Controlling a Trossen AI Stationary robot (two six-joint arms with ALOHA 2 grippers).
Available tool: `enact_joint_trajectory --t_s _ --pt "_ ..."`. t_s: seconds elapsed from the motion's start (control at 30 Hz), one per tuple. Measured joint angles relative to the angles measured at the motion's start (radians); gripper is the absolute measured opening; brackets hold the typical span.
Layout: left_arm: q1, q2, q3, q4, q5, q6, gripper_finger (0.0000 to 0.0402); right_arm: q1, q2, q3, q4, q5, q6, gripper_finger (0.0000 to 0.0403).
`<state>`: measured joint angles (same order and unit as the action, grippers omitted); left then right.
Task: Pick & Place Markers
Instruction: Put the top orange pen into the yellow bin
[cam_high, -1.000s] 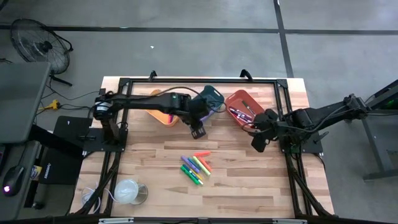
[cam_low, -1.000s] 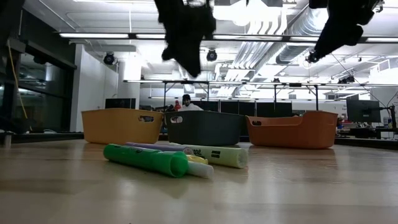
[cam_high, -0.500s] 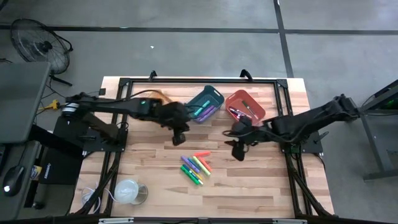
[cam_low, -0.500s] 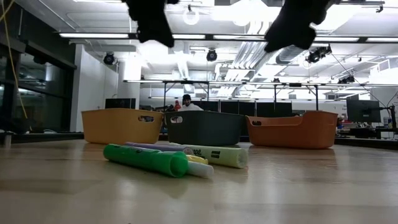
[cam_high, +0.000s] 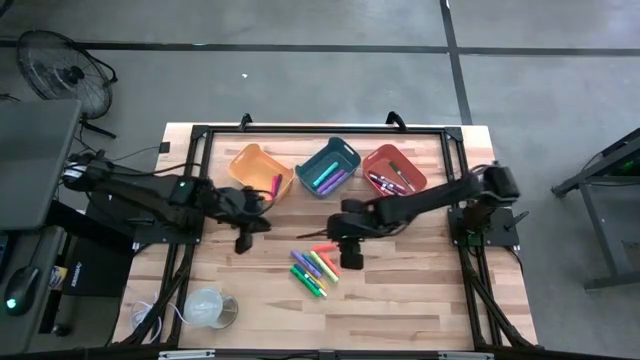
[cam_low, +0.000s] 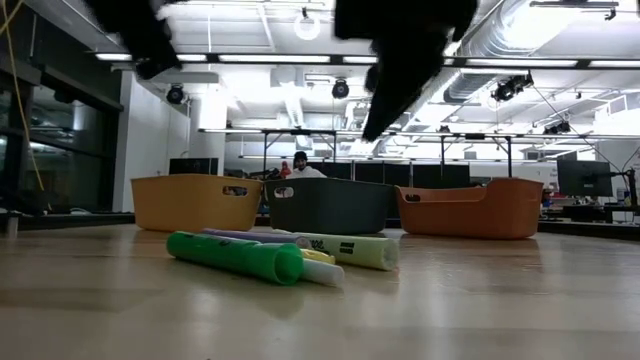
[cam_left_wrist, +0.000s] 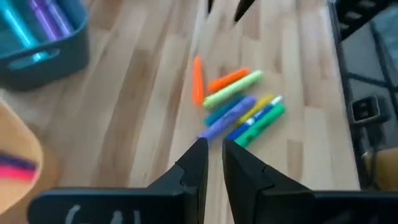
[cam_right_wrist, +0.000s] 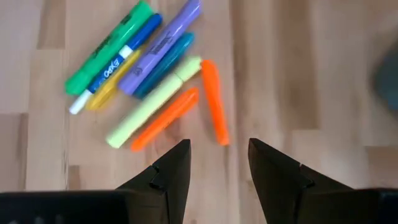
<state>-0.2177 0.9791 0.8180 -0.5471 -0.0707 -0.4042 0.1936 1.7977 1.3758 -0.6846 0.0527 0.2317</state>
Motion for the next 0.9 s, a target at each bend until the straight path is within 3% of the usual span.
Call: enact_joint_trajectory --t_s 0.2,0.33,0.43,0.9 --pt "-0.056 -0.031 -0.041 0.049 -0.024 -0.020 0.0046 0.001 0.153 0.107 -0.015 -0.106 -0.036 0.0153" --pt "-0.076 -0.031 -0.058 0.050 -0.019 -0.021 0.0046 0.001 0.222 0.131 -0.023 -0.068 -0.056 0.0169" --pt "-0.087 -0.031 -0.063 0.049 -0.023 -0.020 0.0046 -0.004 0.247 0.133 -0.029 -0.033 -0.057 0.0180" --pt "-0.091 -0.030 -0.061 0.077 -0.018 -0.010 0.0046 -0.054 0.286 0.113 0.007 -0.051 -0.106 0.0184"
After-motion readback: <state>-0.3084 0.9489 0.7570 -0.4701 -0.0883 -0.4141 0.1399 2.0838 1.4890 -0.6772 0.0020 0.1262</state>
